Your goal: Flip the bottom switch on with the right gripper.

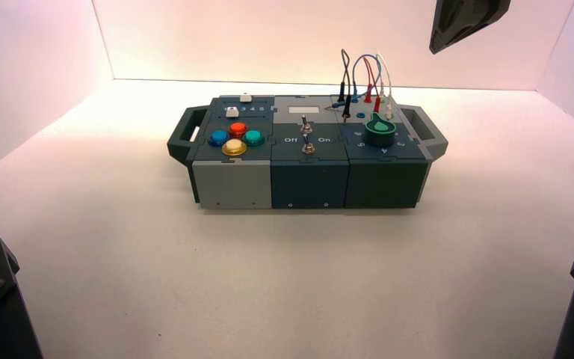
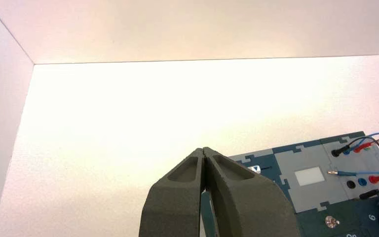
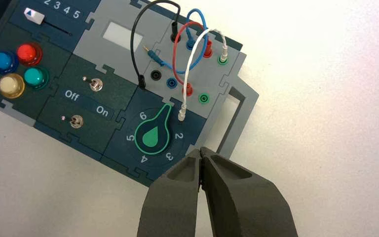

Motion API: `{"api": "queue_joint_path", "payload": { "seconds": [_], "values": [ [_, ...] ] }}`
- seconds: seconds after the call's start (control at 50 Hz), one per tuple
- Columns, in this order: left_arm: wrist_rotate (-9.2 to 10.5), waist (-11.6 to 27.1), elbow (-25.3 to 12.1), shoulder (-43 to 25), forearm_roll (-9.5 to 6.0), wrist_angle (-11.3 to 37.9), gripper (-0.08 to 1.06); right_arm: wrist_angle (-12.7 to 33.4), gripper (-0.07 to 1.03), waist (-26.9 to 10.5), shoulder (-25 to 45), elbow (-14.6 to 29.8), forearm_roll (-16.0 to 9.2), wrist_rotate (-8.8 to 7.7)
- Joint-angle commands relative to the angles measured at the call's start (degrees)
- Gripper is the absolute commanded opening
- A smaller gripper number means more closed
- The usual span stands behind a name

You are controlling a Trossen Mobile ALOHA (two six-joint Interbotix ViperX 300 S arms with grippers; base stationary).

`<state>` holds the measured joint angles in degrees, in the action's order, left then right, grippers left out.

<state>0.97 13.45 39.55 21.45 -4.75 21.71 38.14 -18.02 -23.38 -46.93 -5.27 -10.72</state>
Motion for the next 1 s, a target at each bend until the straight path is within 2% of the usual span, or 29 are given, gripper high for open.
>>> {"api": "queue_joint_path", "payload": {
  "seconds": [0.02,0.32,0.46,0.6,0.7,0.78,0.9,0.94,1.0],
  "values": [
    [0.00,-0.18,-1.67,0.35,0.09,-0.44,-0.03,-0.18,-0.02,-0.09,-0.44,0.70,-0.18,0.09],
    [0.00,-0.26,-1.67,-0.53,0.09,-0.18,-0.03,-0.09,-0.02,0.00,-0.35,0.70,-0.44,0.09],
    [0.00,-0.18,-2.11,-0.70,0.09,1.49,-0.03,0.79,-0.02,-0.97,-0.79,1.23,-2.11,0.09],
    [0.18,-0.18,-3.34,-1.05,0.09,6.86,-0.03,4.75,-0.02,-2.72,-0.18,2.99,-3.87,0.18],
    [0.35,-0.09,-4.22,-1.32,-0.35,10.81,-0.03,7.91,-0.02,-3.60,0.62,4.39,-5.19,1.58],
    [0.26,0.09,-4.83,-1.14,-0.44,14.50,-0.03,10.20,-0.02,-4.39,0.97,5.62,-6.42,1.93],
    [0.18,0.18,-5.36,-0.70,-0.44,20.92,-0.03,13.54,-0.02,-6.59,0.97,7.38,-9.49,2.37],
    [0.26,0.18,-5.10,-0.53,-0.44,22.50,-0.03,14.06,-0.02,-7.29,1.05,7.82,-10.20,2.81],
    [0.53,0.18,-4.57,-0.35,-0.53,24.43,-0.03,14.15,-0.02,-8.70,1.32,8.53,-10.55,4.57]
  ]
}}
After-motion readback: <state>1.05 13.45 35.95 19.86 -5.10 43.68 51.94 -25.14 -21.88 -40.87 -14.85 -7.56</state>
